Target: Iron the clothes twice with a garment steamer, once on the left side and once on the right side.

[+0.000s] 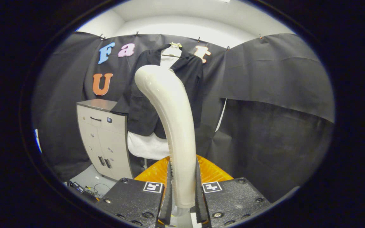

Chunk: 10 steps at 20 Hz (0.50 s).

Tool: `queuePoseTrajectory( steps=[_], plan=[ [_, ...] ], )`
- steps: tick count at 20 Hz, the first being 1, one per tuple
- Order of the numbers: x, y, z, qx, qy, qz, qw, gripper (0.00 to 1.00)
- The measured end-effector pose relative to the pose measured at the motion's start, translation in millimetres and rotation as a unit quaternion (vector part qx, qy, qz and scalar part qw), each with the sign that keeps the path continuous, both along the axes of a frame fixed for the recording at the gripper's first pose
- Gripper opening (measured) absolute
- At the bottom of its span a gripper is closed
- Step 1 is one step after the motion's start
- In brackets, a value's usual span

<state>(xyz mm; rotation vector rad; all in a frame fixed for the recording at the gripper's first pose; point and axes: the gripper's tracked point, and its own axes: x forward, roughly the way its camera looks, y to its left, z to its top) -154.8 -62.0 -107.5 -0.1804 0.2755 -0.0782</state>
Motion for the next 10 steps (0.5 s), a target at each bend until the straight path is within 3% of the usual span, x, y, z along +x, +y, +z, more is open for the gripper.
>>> queuePoseTrajectory(
  steps=[5,10],
  plan=[
    [-35.9,-1.1,15.4,0.022,-0.003,0.034,0.999,0.32],
    [-52.1,-8.9,18.6,0.025,-0.005,0.032,0.999,0.32]
  ],
)
